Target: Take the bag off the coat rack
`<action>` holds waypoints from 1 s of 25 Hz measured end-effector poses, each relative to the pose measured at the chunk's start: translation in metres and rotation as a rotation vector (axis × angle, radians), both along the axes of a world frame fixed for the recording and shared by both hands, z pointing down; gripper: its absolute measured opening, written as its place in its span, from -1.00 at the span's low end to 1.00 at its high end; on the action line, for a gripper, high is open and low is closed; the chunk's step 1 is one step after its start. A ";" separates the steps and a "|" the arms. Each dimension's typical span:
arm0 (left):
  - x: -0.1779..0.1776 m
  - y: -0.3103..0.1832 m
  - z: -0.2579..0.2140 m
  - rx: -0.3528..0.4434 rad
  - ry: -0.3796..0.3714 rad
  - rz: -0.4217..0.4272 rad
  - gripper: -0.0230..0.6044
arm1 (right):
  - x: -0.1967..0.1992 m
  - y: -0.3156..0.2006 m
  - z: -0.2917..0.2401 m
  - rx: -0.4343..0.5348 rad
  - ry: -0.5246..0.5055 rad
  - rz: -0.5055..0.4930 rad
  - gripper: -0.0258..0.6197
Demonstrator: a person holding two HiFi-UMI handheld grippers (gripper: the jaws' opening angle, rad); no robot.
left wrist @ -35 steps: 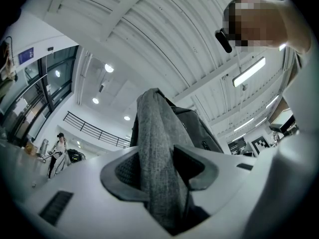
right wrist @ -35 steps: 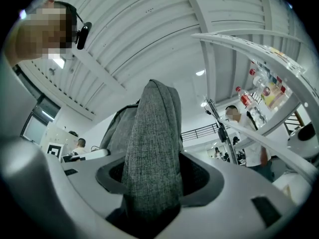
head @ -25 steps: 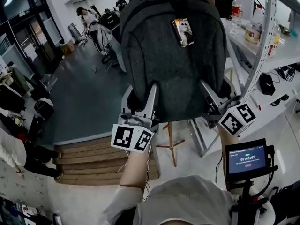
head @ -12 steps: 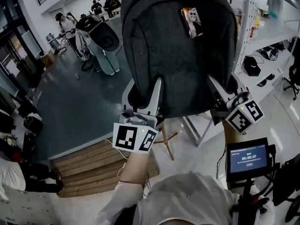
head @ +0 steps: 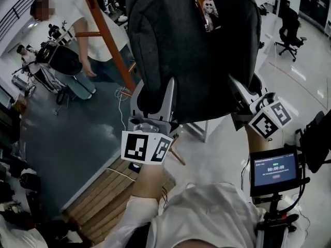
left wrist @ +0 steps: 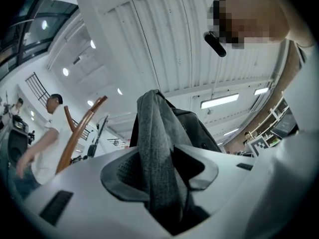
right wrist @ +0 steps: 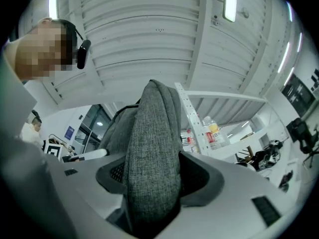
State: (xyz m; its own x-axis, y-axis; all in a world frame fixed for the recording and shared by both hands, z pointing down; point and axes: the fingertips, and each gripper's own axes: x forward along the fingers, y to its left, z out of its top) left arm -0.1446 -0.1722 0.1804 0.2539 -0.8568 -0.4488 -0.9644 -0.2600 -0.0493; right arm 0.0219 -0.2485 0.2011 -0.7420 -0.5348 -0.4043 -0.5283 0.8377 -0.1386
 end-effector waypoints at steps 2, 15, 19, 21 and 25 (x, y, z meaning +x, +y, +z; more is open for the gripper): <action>0.007 -0.019 0.009 -0.019 0.005 0.051 -0.33 | 0.011 -0.010 0.010 -0.019 0.005 0.053 -0.08; -0.007 -0.012 0.037 -0.032 0.072 -0.008 -0.33 | -0.006 -0.010 0.029 -0.034 0.068 0.019 -0.08; -0.034 0.020 0.026 -0.002 0.064 -0.113 -0.33 | -0.042 0.006 0.018 -0.001 0.057 -0.077 -0.08; -0.030 0.015 0.030 -0.024 0.061 -0.098 -0.33 | -0.037 0.003 0.025 -0.022 0.053 -0.065 -0.08; -0.016 -0.016 0.052 -0.095 0.056 -0.038 -0.33 | -0.018 -0.016 0.053 -0.086 0.047 -0.001 -0.08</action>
